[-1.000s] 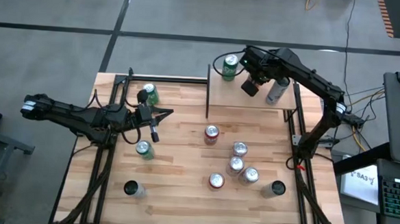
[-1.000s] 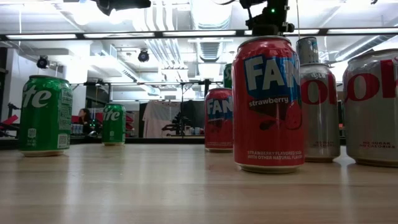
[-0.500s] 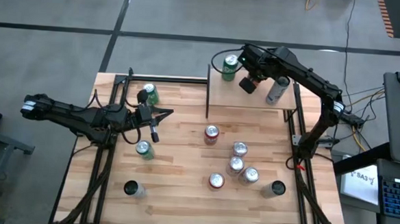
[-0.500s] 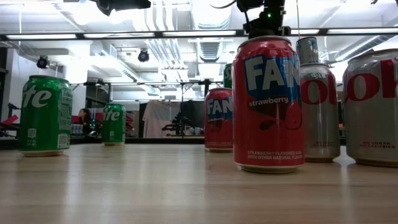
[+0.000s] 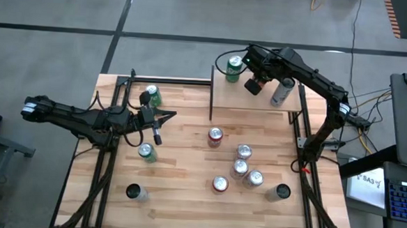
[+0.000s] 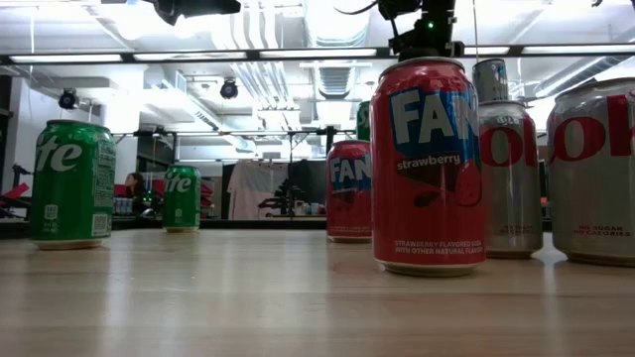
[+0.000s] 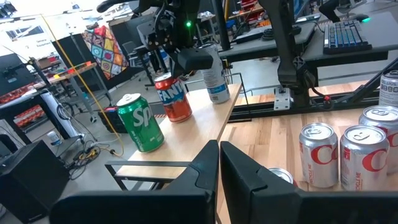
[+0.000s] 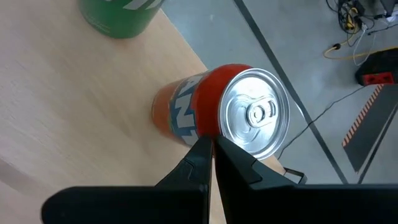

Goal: Place canned beverage on shelf
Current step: Put the top left orange soda can on the shelf

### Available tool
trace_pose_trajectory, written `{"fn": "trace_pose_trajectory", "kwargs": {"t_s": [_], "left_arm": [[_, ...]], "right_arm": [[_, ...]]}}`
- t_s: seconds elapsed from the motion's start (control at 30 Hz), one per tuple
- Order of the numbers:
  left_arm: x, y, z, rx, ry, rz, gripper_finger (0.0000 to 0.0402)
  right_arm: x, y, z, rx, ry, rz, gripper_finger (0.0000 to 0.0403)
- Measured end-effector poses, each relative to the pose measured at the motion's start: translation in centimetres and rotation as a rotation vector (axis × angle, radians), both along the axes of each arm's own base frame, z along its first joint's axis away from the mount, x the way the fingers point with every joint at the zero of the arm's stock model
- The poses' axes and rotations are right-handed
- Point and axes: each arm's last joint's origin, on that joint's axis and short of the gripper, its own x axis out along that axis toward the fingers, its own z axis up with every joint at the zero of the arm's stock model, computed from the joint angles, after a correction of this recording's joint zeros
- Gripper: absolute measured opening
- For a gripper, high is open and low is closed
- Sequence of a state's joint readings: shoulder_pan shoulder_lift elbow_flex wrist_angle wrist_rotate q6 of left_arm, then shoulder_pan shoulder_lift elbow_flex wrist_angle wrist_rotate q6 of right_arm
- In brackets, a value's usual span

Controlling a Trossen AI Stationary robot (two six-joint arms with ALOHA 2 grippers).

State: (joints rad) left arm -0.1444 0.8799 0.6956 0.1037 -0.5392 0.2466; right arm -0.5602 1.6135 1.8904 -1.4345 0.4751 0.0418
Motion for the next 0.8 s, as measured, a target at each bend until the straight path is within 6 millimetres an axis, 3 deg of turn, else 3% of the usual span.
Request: {"fn": "trace_pose_trajectory", "kwargs": {"t_s": [0.43, 0.67, 0.8], "left_arm": [[0.0, 0.0, 0.0, 0.000, 0.000, 0.000, 0.0000], [0.0, 0.0, 0.0, 0.000, 0.000, 0.000, 0.0000], [0.0, 0.0, 0.0, 0.000, 0.000, 0.000, 0.0000]], "right_arm": [[-0.4, 0.0, 0.1, 0.008, -0.008, -0.022, 0.0009], [-0.4, 0.2, 1.6, -0.021, -0.176, -0.126, 0.0009], [-0.1, -0.9, 2.2, -0.075, -0.280, -0.154, 0.0009]]}}
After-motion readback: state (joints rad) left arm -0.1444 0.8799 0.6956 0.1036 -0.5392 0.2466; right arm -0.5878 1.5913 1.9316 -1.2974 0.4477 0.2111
